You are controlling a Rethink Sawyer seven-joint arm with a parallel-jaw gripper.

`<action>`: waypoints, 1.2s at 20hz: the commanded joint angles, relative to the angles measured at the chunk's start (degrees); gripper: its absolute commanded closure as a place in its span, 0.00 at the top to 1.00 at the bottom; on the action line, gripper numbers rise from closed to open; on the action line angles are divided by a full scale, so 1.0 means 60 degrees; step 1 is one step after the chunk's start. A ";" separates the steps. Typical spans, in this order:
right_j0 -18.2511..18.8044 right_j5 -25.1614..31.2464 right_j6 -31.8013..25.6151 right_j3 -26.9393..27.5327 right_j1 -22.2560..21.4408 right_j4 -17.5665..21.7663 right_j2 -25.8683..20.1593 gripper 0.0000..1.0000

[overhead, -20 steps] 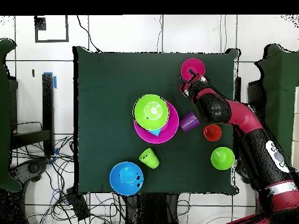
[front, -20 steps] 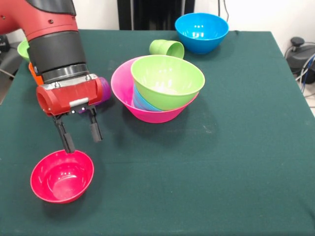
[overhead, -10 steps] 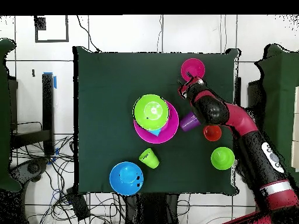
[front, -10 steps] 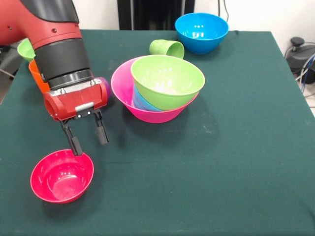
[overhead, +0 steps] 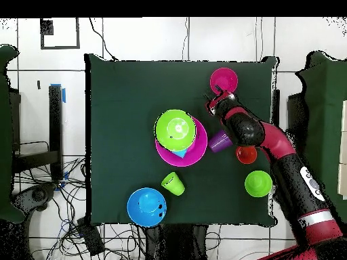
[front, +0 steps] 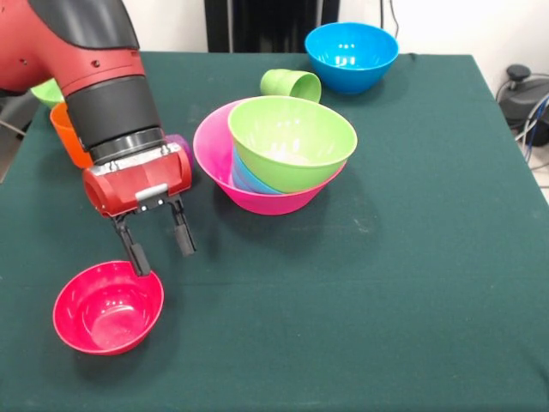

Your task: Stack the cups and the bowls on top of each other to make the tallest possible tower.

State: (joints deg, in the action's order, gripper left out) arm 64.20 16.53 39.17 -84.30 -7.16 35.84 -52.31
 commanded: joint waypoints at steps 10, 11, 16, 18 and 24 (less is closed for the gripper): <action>0.0041 0.1503 -0.2191 0.1422 0.1375 0.0536 -0.0665 1.00; 0.0049 0.1539 -0.2231 0.1471 0.1428 0.0540 -0.0692 1.00; -0.0124 0.1567 -0.2032 0.1378 0.0960 0.0790 -0.0484 1.00; -0.0418 0.1400 -0.1518 0.1083 0.0099 0.1110 -0.0066 1.00; -0.0749 0.1802 -0.0607 0.0350 -0.1681 0.1281 0.0649 1.00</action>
State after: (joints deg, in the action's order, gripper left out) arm 63.05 18.79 39.17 -81.30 -7.97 38.88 -54.83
